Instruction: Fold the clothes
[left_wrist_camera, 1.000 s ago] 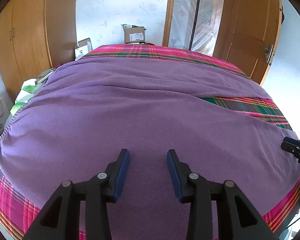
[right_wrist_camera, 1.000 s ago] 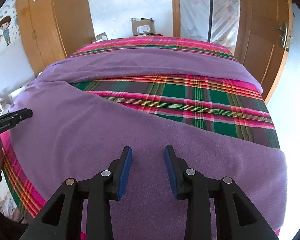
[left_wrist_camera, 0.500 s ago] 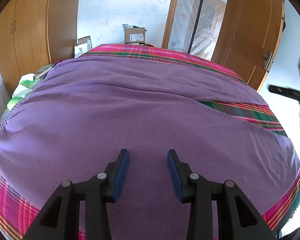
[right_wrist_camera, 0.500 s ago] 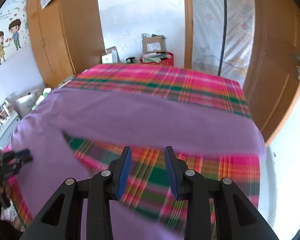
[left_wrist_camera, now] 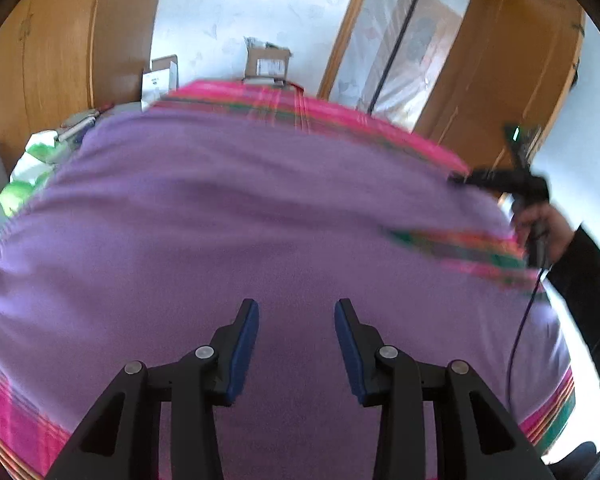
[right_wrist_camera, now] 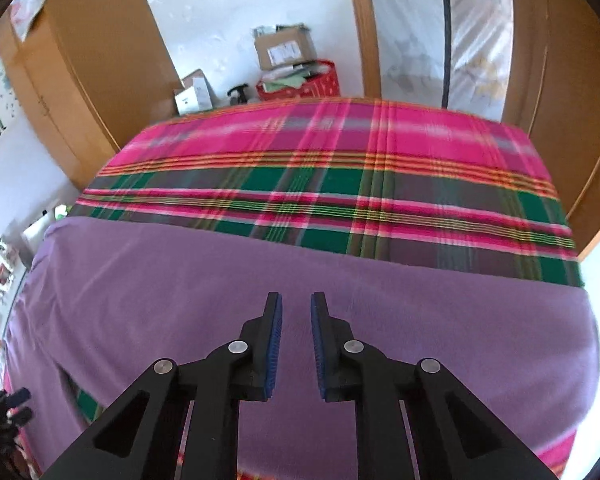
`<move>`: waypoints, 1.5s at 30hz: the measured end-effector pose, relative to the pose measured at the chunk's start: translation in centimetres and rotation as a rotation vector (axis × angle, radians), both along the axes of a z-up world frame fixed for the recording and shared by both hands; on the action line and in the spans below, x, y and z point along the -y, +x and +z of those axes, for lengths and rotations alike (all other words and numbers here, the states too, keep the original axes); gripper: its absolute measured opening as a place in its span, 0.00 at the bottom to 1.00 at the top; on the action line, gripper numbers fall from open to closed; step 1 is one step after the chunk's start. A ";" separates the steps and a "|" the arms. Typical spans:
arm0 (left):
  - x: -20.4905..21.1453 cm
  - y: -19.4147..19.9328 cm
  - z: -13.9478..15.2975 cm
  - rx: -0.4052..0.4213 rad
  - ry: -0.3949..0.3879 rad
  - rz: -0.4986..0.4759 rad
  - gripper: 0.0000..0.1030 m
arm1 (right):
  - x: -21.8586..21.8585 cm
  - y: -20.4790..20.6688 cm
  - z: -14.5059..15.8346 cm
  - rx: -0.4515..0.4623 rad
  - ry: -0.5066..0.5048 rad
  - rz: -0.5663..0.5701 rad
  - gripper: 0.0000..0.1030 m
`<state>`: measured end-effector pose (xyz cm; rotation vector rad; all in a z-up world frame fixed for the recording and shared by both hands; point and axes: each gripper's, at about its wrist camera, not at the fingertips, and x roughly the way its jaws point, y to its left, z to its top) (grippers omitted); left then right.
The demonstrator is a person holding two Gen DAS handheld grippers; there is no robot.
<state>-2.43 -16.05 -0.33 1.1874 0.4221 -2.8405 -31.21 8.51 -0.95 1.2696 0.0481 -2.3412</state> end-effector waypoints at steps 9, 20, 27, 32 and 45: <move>0.9 -2.6 4.6 -0.056 -0.121 -0.002 0.39 | -4.7 -2.8 -0.3 0.079 -0.024 -0.166 0.16; -2.3 -3.6 6.6 -0.065 -0.156 -0.089 0.39 | -5.8 2.2 9.0 -0.085 -0.091 -0.072 0.17; -4.5 -6.1 7.9 -0.071 -0.174 -0.162 0.39 | -5.0 3.2 12.5 -0.149 -0.096 -0.044 0.19; -6.6 -6.4 5.4 -0.028 -0.151 -0.230 0.39 | -4.3 3.4 11.9 -0.133 -0.128 -0.010 0.22; -3.7 -8.2 6.2 -0.009 -0.183 -0.184 0.39 | 1.0 2.8 5.7 -0.060 -0.047 0.063 0.22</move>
